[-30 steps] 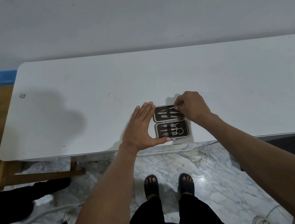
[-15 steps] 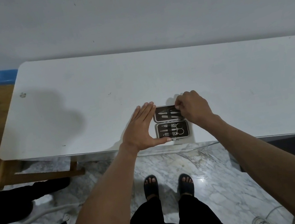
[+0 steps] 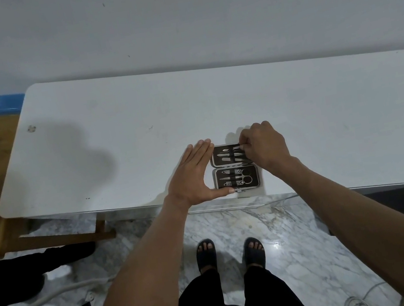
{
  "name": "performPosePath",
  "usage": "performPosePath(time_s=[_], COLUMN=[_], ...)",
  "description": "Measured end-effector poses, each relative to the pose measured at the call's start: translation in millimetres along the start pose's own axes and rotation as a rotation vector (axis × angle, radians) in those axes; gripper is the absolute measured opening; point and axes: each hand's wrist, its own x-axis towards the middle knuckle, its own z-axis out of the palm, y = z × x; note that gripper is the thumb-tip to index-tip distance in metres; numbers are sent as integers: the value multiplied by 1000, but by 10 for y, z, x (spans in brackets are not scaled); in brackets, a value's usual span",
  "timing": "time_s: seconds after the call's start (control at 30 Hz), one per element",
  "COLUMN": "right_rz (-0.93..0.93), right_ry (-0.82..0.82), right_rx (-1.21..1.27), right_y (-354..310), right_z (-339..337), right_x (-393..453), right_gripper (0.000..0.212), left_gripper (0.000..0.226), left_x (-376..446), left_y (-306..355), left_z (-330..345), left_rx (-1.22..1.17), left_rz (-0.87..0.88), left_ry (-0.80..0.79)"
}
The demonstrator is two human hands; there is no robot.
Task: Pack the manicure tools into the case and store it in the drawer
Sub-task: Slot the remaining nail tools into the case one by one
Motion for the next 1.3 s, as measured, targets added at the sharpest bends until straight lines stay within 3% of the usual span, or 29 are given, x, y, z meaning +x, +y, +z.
performPosePath(time_s=[0.33,0.7,0.87,1.0,1.3], right_rz=[-89,-78,-4,110,252], right_ry=[-14,-27,21,-29,-72], right_rx=[-79,9,131,193,338], right_y=[-32,-110,-43,69,100], right_z=[15,48,-13,-43,40], right_x=[-4,4,-16,-1,28], right_gripper=[20,18,16,24,16], left_gripper=[129,128,128,130,136], left_x=[2,1,6,4,0], left_y=[-2,-4,-4,-9,-3], left_z=[7,5,1,-4,-28], left_rx=[-7,-11,-4,-6,-12], left_rz=[0,-3,-6,-13,-2], left_ry=[8,8,-6,-23,-55])
